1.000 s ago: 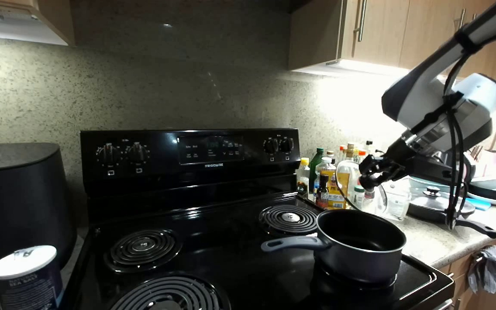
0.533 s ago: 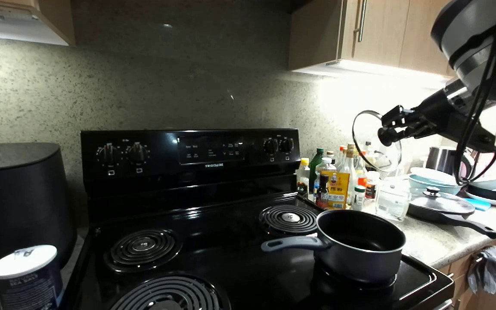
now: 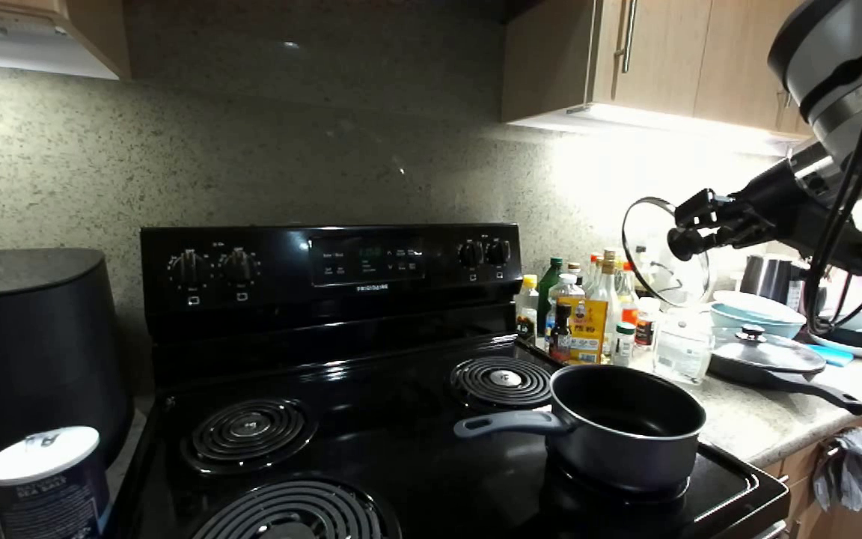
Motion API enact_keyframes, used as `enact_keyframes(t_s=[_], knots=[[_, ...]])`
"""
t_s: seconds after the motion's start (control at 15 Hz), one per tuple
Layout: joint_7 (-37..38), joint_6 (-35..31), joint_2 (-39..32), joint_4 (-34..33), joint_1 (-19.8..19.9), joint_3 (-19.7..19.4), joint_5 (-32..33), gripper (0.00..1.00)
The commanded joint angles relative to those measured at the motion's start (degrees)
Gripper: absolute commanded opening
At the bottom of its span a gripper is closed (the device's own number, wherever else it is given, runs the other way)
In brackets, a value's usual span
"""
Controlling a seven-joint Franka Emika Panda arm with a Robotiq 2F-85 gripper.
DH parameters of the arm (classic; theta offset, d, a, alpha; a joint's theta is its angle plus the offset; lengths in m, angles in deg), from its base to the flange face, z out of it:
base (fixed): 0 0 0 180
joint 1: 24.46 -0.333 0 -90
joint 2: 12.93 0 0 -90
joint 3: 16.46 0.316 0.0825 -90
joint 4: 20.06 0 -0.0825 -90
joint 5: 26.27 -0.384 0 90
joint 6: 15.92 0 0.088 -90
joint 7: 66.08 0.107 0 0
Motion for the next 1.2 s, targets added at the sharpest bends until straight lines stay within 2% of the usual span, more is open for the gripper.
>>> enact_keyframes(t_s=[0.0, 0.33, 0.4, 0.67, 0.73, 1.13], knots=[[-3.42, 2.06, -1.6, 1.22, 0.76, -2.25, -3.88, 0.23], [-3.95, 4.9, -5.05, 0.92, 1.37, -6.11, -9.15, 0.23], [-1.35, 3.04, -4.46, 2.45, 0.55, -5.04, -5.65, 0.48], [-1.35, 3.83, -5.6, 1.84, 0.88, -6.16, -6.14, 0.48], [-1.35, 3.85, -5.6, 1.8, 0.88, -6.14, -6.15, 0.23], [-0.68, 2.29, -4.76, 6.97, -2.75, -0.71, 3.17, 0.23]])
